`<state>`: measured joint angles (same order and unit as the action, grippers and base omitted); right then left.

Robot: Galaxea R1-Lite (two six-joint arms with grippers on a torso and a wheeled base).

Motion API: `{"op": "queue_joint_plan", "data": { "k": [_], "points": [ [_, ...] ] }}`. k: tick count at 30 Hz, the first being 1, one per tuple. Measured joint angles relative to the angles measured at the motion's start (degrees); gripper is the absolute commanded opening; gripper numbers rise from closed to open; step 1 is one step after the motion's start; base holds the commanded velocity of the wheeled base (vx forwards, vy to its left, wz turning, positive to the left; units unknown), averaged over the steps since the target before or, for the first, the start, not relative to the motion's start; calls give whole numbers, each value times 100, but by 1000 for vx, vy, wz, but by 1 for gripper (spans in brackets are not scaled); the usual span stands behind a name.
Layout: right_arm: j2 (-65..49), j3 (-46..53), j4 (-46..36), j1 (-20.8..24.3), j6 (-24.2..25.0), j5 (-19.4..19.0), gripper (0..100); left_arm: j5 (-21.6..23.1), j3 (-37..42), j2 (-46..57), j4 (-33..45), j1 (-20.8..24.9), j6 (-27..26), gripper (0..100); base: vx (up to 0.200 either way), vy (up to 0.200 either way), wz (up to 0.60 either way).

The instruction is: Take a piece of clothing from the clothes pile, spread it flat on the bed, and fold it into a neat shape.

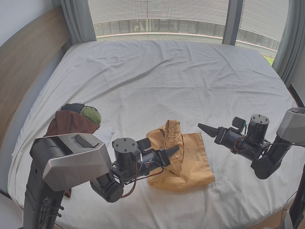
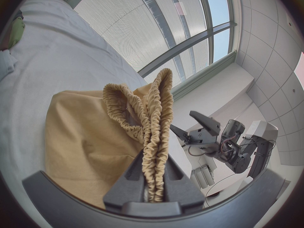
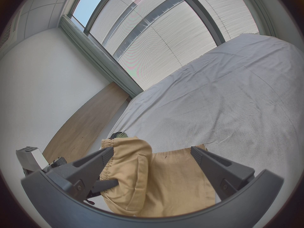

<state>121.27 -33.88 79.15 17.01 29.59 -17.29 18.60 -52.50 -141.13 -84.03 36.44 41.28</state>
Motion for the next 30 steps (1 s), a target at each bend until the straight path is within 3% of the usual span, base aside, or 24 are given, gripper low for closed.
{"op": "queue_joint_plan", "data": {
  "k": [30],
  "points": [
    [-90, -16, 0, -50, 11, -9, 100, -18, -538, -402, 274, 154, -6, 0, 0, 0, 0]
  ]
}}
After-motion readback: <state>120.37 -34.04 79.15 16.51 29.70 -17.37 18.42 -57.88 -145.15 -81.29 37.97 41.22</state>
